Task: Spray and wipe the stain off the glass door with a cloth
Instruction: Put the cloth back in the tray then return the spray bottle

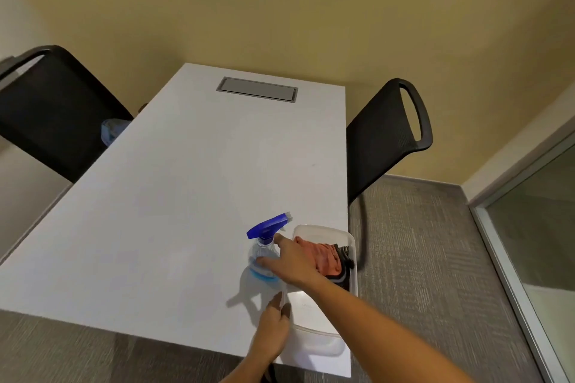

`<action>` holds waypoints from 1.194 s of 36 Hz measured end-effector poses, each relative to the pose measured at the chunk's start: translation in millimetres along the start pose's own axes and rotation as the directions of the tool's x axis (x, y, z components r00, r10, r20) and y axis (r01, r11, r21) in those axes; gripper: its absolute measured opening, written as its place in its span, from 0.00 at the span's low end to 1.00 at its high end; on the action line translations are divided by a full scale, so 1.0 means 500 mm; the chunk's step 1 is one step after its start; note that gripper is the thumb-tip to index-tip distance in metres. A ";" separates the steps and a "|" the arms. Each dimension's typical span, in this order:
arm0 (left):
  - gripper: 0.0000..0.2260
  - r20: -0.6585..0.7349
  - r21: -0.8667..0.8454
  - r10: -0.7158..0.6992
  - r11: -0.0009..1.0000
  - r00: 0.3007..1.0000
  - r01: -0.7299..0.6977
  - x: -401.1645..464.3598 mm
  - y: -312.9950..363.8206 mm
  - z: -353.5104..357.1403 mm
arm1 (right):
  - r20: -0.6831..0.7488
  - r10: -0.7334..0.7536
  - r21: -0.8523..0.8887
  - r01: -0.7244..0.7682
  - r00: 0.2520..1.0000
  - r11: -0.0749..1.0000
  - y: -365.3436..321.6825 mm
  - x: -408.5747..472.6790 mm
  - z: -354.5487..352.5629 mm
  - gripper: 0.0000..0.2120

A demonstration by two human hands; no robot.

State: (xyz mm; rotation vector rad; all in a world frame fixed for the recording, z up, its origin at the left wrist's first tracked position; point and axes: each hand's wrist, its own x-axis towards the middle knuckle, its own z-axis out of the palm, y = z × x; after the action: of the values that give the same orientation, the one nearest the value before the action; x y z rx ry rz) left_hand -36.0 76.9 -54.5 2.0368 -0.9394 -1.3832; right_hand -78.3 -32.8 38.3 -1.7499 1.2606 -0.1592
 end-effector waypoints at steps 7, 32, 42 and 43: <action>0.22 0.082 0.002 -0.032 1.000 0.996 0.032 0.021 -0.009 -0.016 | -0.056 0.041 0.005 -0.041 0.998 0.999 -0.011 0.013 0.026 0.19; 0.14 0.110 -0.066 0.134 0.990 0.985 -0.127 -0.036 0.002 -0.019 | -0.190 -0.050 0.248 0.098 0.980 0.964 0.006 -0.157 -0.148 0.17; 0.20 0.044 0.018 0.104 0.994 0.994 -0.105 -0.031 -0.007 0.003 | -0.128 -0.036 0.104 0.049 0.991 0.993 0.086 -0.236 -0.181 0.16; 0.21 0.039 0.027 0.101 0.994 0.994 -0.102 -0.026 -0.013 0.005 | -0.123 -0.023 0.106 0.037 0.992 0.994 0.097 -0.238 -0.175 0.17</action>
State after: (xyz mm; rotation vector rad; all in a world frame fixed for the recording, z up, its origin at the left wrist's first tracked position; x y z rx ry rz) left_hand -39.9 90.8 -52.5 1.9612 -1.0698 -1.3658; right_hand -216.3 7.5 97.3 -1.6876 1.2888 -0.3496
